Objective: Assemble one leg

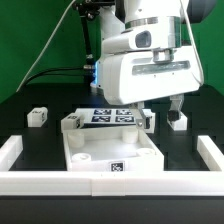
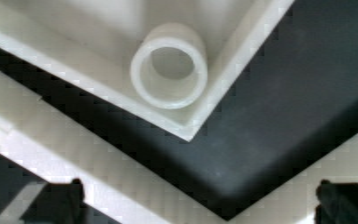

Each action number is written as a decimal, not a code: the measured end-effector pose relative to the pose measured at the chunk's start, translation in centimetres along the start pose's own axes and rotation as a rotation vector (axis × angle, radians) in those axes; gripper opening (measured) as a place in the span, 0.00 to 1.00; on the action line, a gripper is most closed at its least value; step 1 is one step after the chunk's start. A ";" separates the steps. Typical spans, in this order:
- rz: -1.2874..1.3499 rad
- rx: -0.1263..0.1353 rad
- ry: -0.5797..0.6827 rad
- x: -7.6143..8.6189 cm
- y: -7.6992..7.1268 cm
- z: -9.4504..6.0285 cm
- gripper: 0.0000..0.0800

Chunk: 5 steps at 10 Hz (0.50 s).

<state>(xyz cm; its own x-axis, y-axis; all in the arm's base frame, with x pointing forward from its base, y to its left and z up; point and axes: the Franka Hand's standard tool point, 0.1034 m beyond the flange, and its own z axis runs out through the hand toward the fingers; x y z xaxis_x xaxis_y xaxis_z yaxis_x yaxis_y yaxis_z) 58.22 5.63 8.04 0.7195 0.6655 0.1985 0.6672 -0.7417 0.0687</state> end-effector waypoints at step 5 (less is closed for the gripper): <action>-0.001 0.000 0.000 0.0 0.0 0.0 0.81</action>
Offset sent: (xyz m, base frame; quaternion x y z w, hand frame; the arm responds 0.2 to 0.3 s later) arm 0.0000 0.0000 0.0000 0.0000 0.0000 0.0000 1.0000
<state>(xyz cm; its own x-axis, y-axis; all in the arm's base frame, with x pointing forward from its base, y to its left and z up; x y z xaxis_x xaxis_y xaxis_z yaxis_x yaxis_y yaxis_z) 58.22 5.61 8.04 0.7192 0.6660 0.1982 0.6675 -0.7414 0.0689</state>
